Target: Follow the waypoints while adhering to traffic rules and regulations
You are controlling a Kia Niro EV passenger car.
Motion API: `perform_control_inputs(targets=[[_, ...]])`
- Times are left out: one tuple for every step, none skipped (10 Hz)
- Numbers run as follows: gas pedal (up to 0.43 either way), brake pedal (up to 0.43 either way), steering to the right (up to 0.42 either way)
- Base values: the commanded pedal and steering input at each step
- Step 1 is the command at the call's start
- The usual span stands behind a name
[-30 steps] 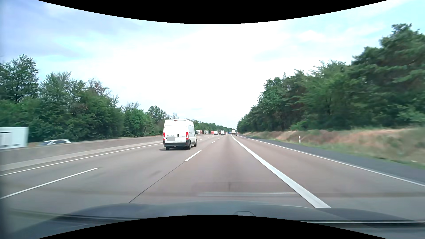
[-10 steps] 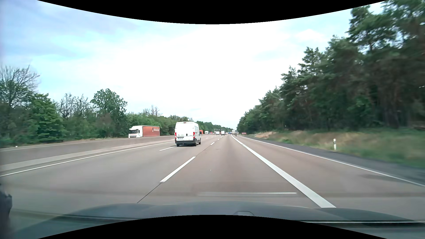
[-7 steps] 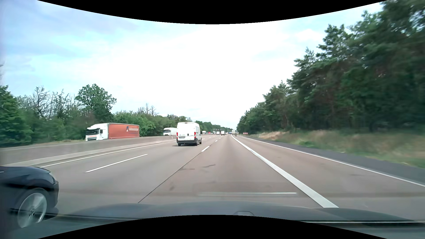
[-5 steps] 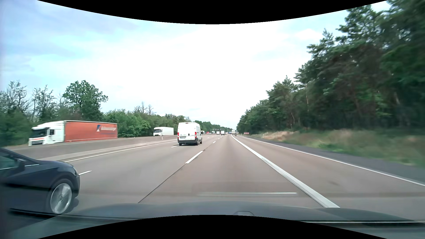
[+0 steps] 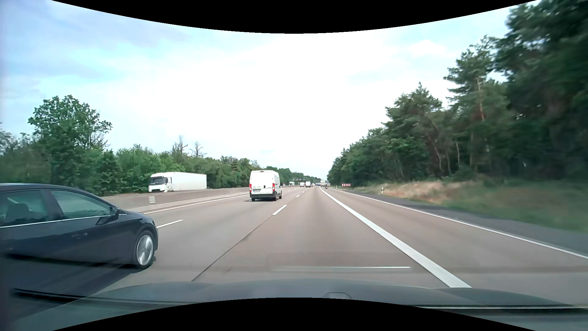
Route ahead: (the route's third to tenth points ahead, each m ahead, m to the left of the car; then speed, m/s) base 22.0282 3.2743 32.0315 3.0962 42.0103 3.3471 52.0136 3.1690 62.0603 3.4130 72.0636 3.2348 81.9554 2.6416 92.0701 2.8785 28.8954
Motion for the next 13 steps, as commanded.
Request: perform_control_inputs(targets=[[0.13,0.0,-0.002],[0.13,0.0,-0.002],[0.13,0.0,-0.002],[0.13,0.0,-0.002],[0.13,0.0,-0.002],[0.13,0.0,-0.002],[0.13,0.0,-0.002],[0.13,0.0,-0.002],[0.13,0.0,-0.002],[0.13,0.0,-0.003],[0.13,0.0,-0.003],[0.13,0.0,-0.003],[0.13,0.0,-0.003]])
